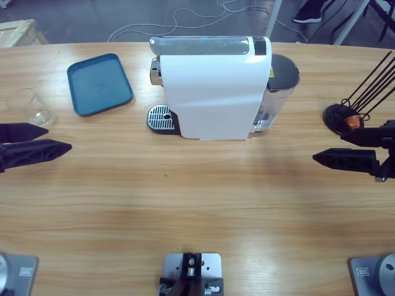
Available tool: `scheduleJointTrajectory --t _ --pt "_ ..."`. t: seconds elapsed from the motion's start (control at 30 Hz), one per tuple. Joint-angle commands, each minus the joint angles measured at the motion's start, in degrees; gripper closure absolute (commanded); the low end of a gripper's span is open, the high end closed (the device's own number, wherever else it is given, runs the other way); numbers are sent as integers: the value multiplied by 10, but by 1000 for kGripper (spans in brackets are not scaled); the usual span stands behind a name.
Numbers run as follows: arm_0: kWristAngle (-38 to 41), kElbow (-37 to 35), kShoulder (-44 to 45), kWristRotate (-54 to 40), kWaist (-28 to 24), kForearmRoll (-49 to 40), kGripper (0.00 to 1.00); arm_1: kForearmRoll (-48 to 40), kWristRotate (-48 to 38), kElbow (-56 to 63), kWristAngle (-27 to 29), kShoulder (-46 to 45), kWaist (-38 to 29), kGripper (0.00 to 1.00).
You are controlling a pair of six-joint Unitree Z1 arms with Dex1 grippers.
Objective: Pour coffee
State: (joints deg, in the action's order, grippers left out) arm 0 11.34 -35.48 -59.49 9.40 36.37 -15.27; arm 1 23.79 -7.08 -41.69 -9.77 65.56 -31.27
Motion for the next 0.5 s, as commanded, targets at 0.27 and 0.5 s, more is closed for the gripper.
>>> scheduleJointTrajectory --t 0.27,0.5 --pt "21 2 -26 8 5 5 61 -4 -7 15 10 4 2 24" --pt "203 -177 -102 205 -59 46 213 -4 -7 13 9 9 2 27"
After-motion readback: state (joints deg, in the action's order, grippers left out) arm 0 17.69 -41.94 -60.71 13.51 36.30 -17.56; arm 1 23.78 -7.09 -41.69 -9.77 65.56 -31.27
